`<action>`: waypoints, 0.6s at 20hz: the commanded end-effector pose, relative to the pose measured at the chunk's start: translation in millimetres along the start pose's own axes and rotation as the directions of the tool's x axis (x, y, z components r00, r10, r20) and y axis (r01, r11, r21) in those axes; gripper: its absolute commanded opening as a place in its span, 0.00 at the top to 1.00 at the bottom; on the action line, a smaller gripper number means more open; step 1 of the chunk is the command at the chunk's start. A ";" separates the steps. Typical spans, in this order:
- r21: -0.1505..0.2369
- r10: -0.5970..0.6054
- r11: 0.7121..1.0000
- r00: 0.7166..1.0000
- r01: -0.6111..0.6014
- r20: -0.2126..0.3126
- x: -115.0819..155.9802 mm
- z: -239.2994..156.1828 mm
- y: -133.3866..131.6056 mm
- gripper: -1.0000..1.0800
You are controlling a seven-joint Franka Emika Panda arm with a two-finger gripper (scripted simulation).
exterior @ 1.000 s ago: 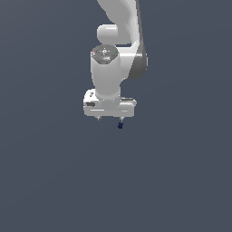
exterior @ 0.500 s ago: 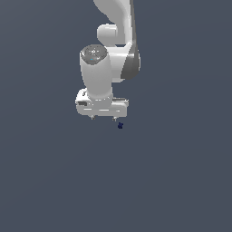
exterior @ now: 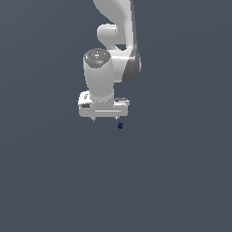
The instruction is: Pick up the object and move it to a goal position.
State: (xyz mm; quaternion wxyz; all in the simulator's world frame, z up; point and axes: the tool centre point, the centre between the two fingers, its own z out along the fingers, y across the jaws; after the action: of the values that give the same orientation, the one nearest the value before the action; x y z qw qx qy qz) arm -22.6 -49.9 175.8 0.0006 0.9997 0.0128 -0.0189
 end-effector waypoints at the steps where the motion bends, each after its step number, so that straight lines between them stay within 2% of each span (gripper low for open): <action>1: -0.004 -0.046 0.999 0.999 0.046 0.000 -1.8 5.3 -1.9 0.04; 7: -0.014 -0.200 0.980 0.980 0.200 0.002 -8.0 22.4 -8.5 0.04; 12: -0.022 -0.360 0.933 0.933 0.360 0.005 -15.3 39.8 -16.7 0.04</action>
State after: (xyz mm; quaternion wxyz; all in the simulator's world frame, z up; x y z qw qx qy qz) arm -37.3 -36.2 141.8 0.0079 0.9852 0.1704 -0.0192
